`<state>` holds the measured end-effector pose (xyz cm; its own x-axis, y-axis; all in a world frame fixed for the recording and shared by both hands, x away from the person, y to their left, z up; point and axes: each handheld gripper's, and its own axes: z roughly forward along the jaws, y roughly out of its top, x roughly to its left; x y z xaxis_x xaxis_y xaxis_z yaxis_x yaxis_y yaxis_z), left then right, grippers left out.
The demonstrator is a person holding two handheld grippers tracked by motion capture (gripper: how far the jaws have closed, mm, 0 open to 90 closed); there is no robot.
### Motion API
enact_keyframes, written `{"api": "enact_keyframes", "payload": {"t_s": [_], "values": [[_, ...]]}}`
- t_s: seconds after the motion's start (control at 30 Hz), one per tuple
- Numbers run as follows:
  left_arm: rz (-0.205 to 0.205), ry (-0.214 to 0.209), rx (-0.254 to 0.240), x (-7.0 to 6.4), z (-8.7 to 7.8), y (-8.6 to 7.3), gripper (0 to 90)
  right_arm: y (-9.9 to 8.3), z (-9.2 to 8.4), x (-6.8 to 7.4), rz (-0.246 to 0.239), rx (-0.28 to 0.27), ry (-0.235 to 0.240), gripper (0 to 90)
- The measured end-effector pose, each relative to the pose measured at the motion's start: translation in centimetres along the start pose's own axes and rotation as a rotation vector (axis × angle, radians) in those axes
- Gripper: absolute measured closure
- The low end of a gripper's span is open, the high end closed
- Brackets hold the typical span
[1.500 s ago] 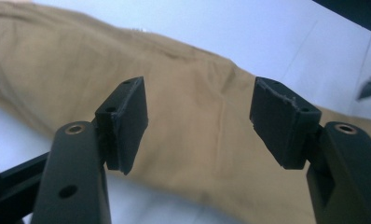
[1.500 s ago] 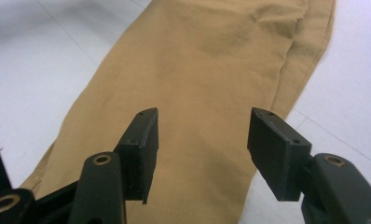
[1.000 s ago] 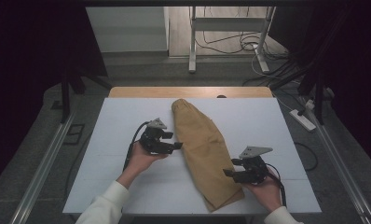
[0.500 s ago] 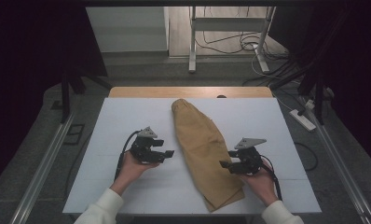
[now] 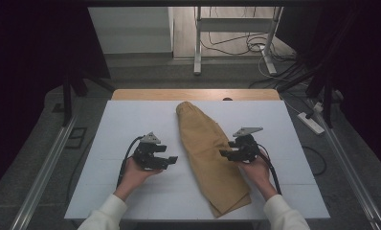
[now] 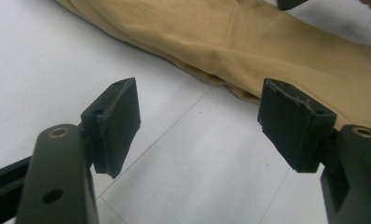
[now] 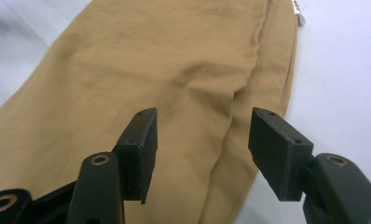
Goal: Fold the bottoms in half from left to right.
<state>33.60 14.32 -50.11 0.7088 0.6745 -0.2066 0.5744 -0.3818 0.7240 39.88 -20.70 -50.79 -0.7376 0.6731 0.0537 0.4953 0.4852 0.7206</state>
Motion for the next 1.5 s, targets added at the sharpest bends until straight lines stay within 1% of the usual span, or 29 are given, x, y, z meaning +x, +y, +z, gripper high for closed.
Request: {"api": "enact_keyframes", "payload": {"t_s": [0.03,0.17,0.27,0.37,0.43,0.5,0.6,0.63,0.7,0.77,0.87,0.97,1.07,1.13,1.2,1.3,1.37,1.5], "values": [[-0.001,0.001,0.0,0.0,0.0,0.0,28.9,0.2,0.4,-0.1,-0.006,0.004,-0.002,42.8],[-0.004,0.004,0.001,0.2,0.0,-0.2,28.2,0.7,1.3,-0.4,-0.003,0.02,-0.005,43.2],[-0.009,0.003,-0.002,0.3,-0.1,-0.2,28.0,0.8,1.7,-0.6,-0.004,0.02,-0.006,44.3],[-0.007,0.006,-0.01,0.3,-0.1,-0.3,28.0,0.8,2.0,-0.7,-0.015,0.022,-0.015,46.4],[-0.003,0.005,-0.013,0.3,-0.2,-0.2,28.0,0.9,2.3,-0.9,-0.006,0.031,-0.024,49.8],[-0.002,0.004,-0.013,0.3,-0.1,-0.2,28.0,0.9,2.6,-1.0,0.007,0.03,-0.015,52.1],[-0.001,0.002,-0.008,0.3,-0.1,-0.2,28.0,1.0,2.7,-1.0,-0.01,0.037,-0.018,57.8],[0.0,0.001,-0.006,0.3,-0.1,-0.2,27.9,1.1,2.8,-1.0,-0.012,0.04,-0.023,61.4],[-0.002,0.001,-0.004,0.3,0.0,-0.2,27.8,1.1,2.8,-1.0,-0.017,0.05,-0.02,70.7],[-0.001,-0.001,-0.004,0.3,-0.1,-0.2,27.7,1.1,2.8,-1.1,-0.017,0.048,-0.014,79.7],[0.001,-0.002,-0.004,0.4,-0.2,-0.3,27.8,1.1,2.7,-0.9,-0.03,0.048,-0.015,85.7],[-0.001,0.0,-0.005,0.5,-0.2,-0.3,27.7,1.2,2.5,-0.8,-0.046,0.045,-0.02,87.1],[-0.003,0.002,-0.014,0.6,-0.5,-0.3,27.8,1.3,2.0,-0.8,-0.052,0.04,-0.031,87.6],[-0.007,0.002,-0.02,0.6,-0.6,-0.3,27.8,1.4,1.6,-0.9,-0.046,0.028,-0.034,87.7],[-0.007,0.002,-0.018,0.7,-0.7,-0.3,27.8,1.4,1.2,-1.1,-0.046,0.033,-0.048,87.8],[-0.007,0.003,-0.016,0.8,-0.7,-0.4,27.8,1.3,0.9,-1.5,-0.035,0.043,-0.056,87.9],[-0.007,0.003,-0.017,0.8,-0.7,-0.4,27.8,1.2,0.7,-1.7,-0.034,0.05,-0.073,87.9],[-0.01,0.005,-0.018,0.9,-0.8,-0.4,27.8,0.8,0.4,-2.3,-0.008,0.064,-0.087,87.8]]}}
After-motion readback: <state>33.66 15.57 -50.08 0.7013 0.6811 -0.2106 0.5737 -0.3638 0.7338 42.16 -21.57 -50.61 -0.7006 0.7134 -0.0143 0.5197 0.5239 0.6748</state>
